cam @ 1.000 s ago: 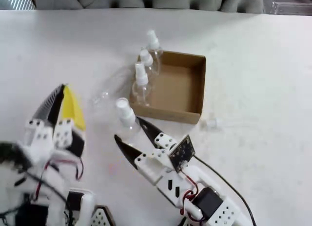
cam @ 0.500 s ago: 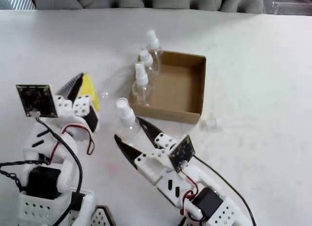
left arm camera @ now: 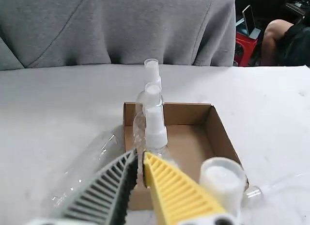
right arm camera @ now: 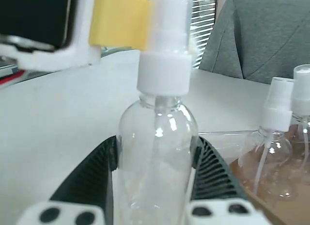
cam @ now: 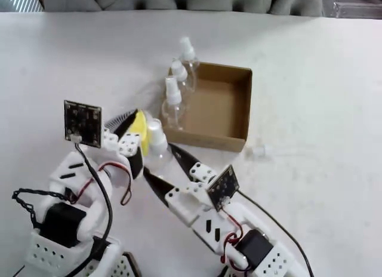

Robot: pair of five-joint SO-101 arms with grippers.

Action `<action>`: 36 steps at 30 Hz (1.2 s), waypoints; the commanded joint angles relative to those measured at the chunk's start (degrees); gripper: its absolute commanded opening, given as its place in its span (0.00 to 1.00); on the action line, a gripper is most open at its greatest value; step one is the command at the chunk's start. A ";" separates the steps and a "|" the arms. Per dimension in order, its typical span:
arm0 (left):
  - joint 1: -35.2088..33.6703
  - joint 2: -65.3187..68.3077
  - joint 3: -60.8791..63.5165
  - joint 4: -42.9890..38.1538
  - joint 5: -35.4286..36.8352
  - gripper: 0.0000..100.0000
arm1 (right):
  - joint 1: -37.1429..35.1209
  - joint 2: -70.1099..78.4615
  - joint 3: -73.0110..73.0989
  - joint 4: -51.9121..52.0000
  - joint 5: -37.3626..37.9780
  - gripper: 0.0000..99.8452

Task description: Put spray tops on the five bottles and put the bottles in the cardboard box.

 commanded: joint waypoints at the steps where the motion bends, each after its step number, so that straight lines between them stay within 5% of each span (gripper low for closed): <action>1: 1.01 0.22 -1.67 0.62 0.00 0.02 | -0.22 -0.66 0.09 -1.63 -0.18 0.01; 29: 4.79 0.04 -3.78 6.33 -0.26 0.02 | 0.13 -0.66 0.18 -1.71 -0.18 0.01; 36: 4.79 -10.86 -3.69 9.14 -0.26 0.02 | 0.66 -0.66 0.18 -1.80 -0.18 0.01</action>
